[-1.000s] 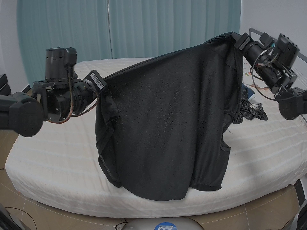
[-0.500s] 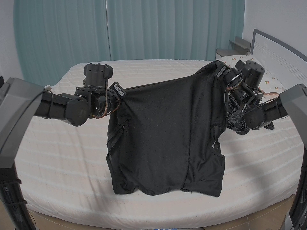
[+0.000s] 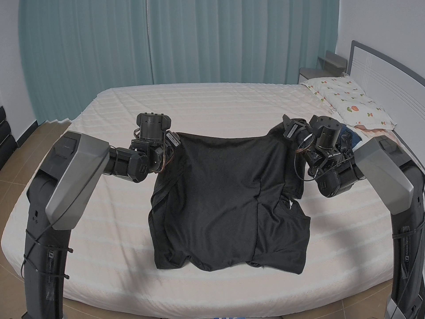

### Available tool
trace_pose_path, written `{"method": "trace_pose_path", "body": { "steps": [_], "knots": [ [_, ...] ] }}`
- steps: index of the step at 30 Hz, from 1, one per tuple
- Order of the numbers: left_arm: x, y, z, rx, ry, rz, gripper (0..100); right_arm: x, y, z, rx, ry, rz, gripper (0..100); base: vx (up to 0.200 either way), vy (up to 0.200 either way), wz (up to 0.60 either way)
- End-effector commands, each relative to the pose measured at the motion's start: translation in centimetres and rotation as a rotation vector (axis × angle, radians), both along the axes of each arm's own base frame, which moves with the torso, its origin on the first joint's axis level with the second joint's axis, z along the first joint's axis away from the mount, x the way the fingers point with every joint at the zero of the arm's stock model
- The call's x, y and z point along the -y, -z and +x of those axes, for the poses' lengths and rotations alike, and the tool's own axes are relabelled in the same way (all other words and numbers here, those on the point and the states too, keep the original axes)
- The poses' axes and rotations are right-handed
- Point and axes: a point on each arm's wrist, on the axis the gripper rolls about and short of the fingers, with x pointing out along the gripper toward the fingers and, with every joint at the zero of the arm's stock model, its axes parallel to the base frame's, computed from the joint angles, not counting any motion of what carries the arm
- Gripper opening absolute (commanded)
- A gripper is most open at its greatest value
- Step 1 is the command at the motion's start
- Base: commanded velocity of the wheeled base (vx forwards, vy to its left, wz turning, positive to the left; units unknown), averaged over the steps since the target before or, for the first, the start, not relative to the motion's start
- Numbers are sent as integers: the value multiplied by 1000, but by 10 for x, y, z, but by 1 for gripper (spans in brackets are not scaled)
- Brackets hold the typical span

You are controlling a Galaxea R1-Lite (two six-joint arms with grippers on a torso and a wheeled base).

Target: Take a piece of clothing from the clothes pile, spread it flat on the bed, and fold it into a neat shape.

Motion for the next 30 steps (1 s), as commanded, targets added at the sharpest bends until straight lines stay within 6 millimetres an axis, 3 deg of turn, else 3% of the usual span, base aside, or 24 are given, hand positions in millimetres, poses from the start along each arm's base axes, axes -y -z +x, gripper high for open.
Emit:
{"method": "trace_pose_path", "body": {
  "steps": [1, 9, 12, 22, 26, 30],
  "knots": [
    [-1, 52, 27, -8, -98, 40, 100, 7, 60, 14, -151, 42, -40, 100, 0, 0, 0],
    [-16, 78, 37, -29, -127, 129, 100, 43, 84, 19, -246, 146, -59, 100, 0, 0, 0],
    [-24, 85, 39, -47, -116, 193, 100, 58, 99, 7, -322, 119, -70, 100, 0, 0, 0],
    [-27, 74, 38, -61, -99, 221, 100, 75, 95, -39, -424, -4, 11, 100, 0, 0, 0],
    [-28, 71, 38, -65, -86, 235, 100, 80, 103, -83, -498, -156, 32, 100, 0, 0, 0],
    [-38, 59, 36, -102, -84, 236, 100, 81, 114, -105, -526, -187, 34, 100, 0, 0, 0]
  ]
}}
